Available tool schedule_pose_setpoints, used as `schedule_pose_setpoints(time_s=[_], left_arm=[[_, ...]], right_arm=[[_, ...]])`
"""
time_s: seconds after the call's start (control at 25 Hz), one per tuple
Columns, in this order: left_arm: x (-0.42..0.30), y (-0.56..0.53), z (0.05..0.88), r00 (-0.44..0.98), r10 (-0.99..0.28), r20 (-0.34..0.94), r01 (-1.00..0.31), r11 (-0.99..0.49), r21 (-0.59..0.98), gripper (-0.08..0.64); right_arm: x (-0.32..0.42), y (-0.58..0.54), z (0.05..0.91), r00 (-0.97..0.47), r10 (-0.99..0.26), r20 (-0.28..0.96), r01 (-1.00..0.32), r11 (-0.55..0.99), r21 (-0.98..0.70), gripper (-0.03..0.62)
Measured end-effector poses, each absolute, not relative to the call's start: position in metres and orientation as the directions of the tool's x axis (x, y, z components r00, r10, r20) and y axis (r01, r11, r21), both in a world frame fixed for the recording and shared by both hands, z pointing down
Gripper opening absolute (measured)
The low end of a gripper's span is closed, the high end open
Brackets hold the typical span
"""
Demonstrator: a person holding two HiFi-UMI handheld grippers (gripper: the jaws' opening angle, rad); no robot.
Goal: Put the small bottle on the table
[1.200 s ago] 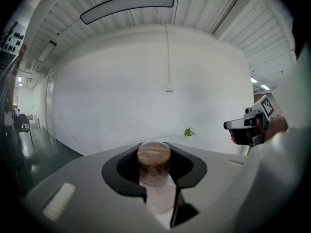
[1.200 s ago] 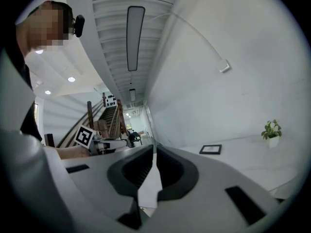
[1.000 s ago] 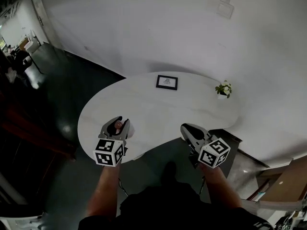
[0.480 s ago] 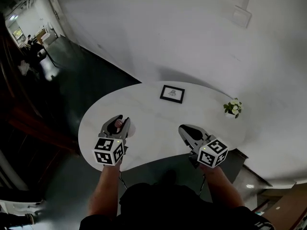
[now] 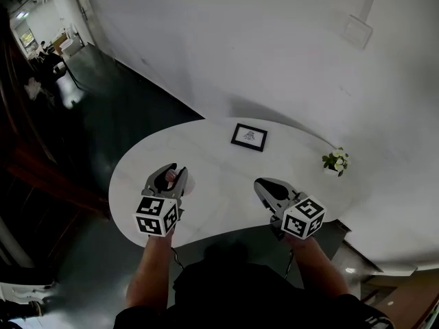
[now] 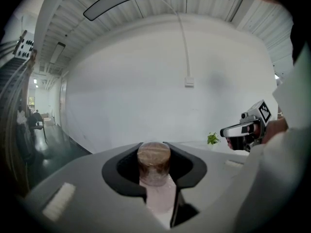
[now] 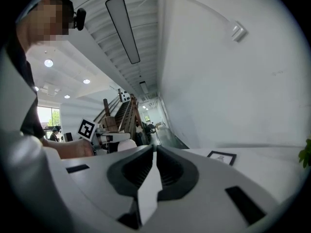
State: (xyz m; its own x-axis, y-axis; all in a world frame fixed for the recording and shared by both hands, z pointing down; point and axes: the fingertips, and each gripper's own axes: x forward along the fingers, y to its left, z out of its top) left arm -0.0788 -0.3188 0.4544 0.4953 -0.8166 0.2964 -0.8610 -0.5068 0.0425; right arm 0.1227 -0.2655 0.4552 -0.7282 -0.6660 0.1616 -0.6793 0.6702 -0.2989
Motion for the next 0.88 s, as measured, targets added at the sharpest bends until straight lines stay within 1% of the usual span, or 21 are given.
schedule_pose_setpoints(time_s=[0.24, 0.52, 0.68, 0.88], left_arm=[[-0.107, -0.315, 0.465, 0.514, -0.808, 0.287, -0.85, -0.524, 0.05, 0.124], [-0.152, -0.319, 0.481, 0.479, -0.823, 0.304, -0.872, -0.486, 0.058, 0.124], [-0.151, -0.322, 0.495, 0.472, -0.817, 0.331, -0.877, -0.474, 0.079, 0.124], [-0.132, -0.349, 0.502, 0.442, -0.819, 0.367, -0.89, -0.453, 0.061, 0.124]], right_arm=[[0.101, -0.277, 0.452, -0.691, -0.702, 0.172, -0.718, 0.638, -0.279, 0.012], [0.072, -0.289, 0.456, -0.683, -0.695, 0.223, -0.73, 0.644, -0.229, 0.012], [0.072, -0.303, 0.46, -0.694, -0.683, 0.229, -0.72, 0.65, -0.242, 0.012], [0.085, -0.35, 0.471, -0.721, -0.659, 0.216, -0.692, 0.667, -0.275, 0.012]])
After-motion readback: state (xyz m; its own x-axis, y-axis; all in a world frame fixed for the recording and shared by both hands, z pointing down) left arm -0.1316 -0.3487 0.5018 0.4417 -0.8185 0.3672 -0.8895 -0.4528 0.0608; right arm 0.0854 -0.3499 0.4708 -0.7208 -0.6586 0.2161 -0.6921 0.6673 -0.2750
